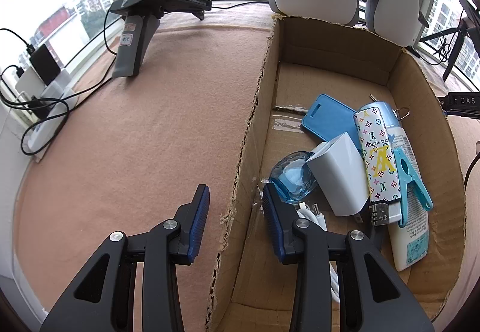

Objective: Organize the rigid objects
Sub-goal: 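Carry the blue lid with the right tool into the box and release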

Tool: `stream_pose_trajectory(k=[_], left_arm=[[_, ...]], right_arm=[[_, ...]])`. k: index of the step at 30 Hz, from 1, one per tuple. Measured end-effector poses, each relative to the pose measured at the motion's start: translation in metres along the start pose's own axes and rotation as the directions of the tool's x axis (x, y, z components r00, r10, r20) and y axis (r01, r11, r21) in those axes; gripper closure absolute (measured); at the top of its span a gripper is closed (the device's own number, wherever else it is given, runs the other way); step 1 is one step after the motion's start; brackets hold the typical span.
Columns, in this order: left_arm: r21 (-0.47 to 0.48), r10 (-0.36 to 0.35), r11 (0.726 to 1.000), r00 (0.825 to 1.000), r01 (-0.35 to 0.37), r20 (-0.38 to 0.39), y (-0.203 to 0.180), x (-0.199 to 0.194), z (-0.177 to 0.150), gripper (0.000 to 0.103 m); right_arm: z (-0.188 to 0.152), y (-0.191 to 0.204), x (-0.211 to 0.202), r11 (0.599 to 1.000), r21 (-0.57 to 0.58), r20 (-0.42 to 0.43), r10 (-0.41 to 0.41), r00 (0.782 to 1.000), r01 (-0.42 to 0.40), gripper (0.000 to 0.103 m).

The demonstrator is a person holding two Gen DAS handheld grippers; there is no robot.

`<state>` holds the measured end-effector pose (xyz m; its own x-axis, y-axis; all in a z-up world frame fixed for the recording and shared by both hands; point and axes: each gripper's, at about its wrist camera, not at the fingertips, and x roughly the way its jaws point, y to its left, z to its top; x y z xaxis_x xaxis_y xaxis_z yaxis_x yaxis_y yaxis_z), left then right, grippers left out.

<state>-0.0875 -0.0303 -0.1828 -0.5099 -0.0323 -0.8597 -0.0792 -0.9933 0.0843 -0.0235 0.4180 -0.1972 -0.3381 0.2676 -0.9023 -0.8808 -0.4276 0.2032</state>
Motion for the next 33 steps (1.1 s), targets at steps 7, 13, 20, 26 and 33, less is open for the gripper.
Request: stream_pose_trajectory(k=[7,13,20,26,33], left_arm=[[0.001,-0.006,1.000,1.000,0.006,-0.003,0.002,-0.001,0.000,0.067],[0.001,-0.013,1.000,1.000,0.013,-0.007,0.003,-0.003,-0.001,0.067],[0.002,-0.019,1.000,1.000,0.019,-0.011,0.004,-0.005,-0.004,0.067],[0.005,-0.026,1.000,1.000,0.026,-0.013,0.004,-0.008,-0.007,0.068],[-0.001,-0.028,1.000,0.999,0.028,-0.016,0.005,-0.010,-0.009,0.068]], right_arm=[[-0.009,0.027,-0.039,0.999,-0.029,0.052,0.045,0.998,-0.044,0.057],[-0.023,0.059,-0.072,0.992,-0.089,0.099,0.095,0.991,-0.086,0.057],[-0.038,0.096,-0.098,0.980,-0.154,0.122,0.148,0.981,-0.129,0.057],[-0.047,0.128,-0.110,0.962,-0.215,0.126,0.197,0.972,-0.167,0.057],[-0.055,0.159,-0.102,0.939,-0.282,0.093,0.230,0.969,-0.196,0.057]])
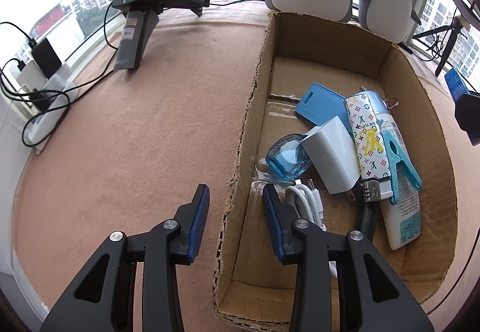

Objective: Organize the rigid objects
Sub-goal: 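Carry the blue lid with the right tool into the box and release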

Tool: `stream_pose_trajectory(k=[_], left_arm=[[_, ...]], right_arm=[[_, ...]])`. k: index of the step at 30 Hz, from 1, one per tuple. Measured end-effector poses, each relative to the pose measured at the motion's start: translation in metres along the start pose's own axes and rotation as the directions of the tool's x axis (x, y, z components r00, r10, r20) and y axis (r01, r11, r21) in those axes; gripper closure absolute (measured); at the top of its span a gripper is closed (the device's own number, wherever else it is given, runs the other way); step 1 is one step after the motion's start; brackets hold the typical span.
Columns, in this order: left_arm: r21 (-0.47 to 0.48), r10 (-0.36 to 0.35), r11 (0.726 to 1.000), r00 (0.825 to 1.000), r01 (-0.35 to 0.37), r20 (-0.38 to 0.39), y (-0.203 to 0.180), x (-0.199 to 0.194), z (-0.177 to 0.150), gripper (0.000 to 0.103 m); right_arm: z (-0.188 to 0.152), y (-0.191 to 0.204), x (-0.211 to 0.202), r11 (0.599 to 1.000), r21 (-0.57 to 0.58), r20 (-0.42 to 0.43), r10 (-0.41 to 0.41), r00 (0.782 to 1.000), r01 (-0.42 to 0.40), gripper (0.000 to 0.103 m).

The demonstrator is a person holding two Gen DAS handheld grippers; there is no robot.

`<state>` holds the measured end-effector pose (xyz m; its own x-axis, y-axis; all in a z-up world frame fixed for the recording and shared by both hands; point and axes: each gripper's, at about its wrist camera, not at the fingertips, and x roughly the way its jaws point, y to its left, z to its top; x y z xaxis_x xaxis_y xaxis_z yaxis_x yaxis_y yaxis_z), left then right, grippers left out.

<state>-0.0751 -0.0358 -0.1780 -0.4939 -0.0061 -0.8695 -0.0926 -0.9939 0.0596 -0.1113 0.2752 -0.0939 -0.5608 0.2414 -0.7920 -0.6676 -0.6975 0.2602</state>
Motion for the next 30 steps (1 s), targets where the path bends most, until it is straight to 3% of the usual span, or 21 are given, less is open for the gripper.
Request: stream_pose_trajectory(k=[11,30], left_arm=[[-0.009,0.001,1.000,1.000,-0.001,0.009,0.004,-0.005,0.000,0.068],[-0.024,0.000,1.000,0.999,0.001,0.035,0.009,-0.018,0.001,0.068]], right_arm=[[-0.004,0.019,0.011,0.999,-0.048,-0.028,0.002,1.000,-0.003,0.057],[-0.006,0.013,0.022,0.999,-0.038,-0.068,-0.013,0.998,0.010,0.057]])
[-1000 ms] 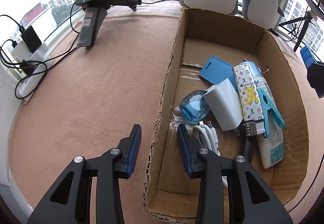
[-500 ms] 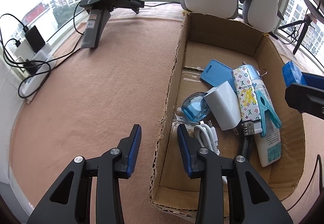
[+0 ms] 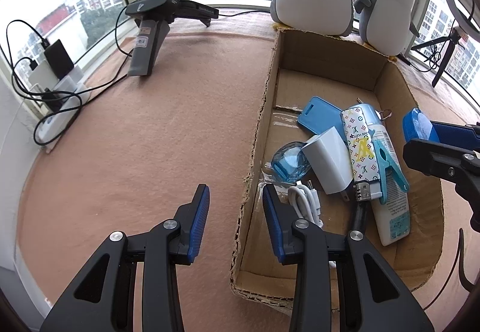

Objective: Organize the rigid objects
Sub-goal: 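Carry the blue lid with the right tool into the box and release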

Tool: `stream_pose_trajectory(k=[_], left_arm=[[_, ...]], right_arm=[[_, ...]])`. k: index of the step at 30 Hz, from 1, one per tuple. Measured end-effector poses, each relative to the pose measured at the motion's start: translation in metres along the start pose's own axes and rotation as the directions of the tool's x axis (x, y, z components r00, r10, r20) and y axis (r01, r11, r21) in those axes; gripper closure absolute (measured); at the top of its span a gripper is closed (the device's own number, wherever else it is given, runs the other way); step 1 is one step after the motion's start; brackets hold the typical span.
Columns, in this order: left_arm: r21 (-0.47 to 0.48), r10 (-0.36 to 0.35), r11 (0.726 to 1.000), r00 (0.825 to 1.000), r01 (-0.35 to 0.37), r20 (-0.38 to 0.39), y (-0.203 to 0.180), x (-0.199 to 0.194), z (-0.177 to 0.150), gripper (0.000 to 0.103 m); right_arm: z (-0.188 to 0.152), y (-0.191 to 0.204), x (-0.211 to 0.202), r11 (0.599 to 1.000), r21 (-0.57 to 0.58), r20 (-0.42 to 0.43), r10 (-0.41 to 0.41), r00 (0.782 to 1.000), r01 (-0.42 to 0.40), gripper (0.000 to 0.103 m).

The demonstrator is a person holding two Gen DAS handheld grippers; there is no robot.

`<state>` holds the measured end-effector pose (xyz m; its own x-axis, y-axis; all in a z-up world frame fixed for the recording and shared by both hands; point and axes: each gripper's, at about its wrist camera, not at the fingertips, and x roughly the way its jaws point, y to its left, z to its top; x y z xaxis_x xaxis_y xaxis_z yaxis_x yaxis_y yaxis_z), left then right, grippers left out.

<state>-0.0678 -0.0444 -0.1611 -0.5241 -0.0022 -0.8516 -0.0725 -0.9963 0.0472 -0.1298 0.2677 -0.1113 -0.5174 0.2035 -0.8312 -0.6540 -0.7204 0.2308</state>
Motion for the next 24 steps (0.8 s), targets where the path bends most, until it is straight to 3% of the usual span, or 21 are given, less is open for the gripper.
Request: stream_pose_trajectory(k=[7,11,24], left_arm=[[0.000,-0.003,1.000,1.000,0.003,0.008,-0.001,-0.003,0.001,0.068],[0.002,-0.002,1.000,1.000,0.002,0.011,-0.001,-0.005,0.002,0.068],[0.008,-0.002,1.000,0.999,0.002,0.032,-0.003,-0.016,0.003,0.068]], right_arm=[[0.000,-0.001,0.000,1.000,-0.008,-0.003,0.002,1.000,-0.002,0.056],[0.000,0.000,0.000,1.000,-0.011,-0.006,0.002,1.000,-0.003,0.047],[-0.004,-0.001,-0.015,1.000,-0.001,0.028,-0.004,1.000,0.004,0.040]])
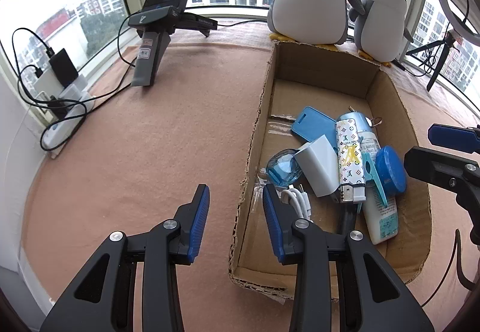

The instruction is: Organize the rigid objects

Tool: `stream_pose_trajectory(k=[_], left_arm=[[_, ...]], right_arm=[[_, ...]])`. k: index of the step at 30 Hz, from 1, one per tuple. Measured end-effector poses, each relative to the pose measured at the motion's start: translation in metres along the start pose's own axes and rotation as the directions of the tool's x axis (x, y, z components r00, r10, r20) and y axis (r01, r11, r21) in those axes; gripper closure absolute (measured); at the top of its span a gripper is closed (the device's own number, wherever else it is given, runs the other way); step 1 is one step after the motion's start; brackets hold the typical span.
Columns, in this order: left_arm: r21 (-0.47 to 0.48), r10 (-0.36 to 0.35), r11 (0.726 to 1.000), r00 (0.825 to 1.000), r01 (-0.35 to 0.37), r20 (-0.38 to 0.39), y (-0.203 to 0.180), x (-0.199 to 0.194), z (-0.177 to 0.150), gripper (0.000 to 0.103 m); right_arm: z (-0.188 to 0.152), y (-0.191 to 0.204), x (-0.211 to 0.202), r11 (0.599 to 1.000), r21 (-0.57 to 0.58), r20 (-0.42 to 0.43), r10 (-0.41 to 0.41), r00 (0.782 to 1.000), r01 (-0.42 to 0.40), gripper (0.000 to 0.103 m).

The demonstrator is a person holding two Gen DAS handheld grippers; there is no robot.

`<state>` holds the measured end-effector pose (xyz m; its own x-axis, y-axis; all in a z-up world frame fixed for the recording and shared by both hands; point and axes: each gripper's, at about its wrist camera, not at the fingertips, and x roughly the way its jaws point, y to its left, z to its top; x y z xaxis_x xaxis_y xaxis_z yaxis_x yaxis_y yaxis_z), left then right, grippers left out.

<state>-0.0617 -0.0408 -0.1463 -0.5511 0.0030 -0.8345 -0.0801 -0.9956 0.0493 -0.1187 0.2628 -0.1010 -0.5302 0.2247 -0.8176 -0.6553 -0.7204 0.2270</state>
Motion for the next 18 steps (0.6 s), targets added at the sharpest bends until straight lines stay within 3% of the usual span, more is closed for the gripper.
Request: stream_pose_trajectory(k=[11,15,18], left_arm=[[0.020,-0.011,1.000,1.000,0.010,0.028,-0.006,-0.018,0.004,0.067],[0.025,-0.021,0.999,0.999,0.020,0.042,-0.009,-0.027,0.006,0.056],[0.036,-0.024,0.999,0.998,0.022,0.054,-0.011,-0.034,0.008,0.055]], right_arm=[[-0.009,-0.008,-0.025,1.000,0.021,0.036,-0.023,0.999,0.023,0.030],[-0.012,-0.014,-0.038,0.999,0.043,0.055,-0.033,0.998,0.031,0.028],[-0.015,-0.017,-0.047,0.998,0.058,0.068,-0.042,0.997,0.038,0.028]])
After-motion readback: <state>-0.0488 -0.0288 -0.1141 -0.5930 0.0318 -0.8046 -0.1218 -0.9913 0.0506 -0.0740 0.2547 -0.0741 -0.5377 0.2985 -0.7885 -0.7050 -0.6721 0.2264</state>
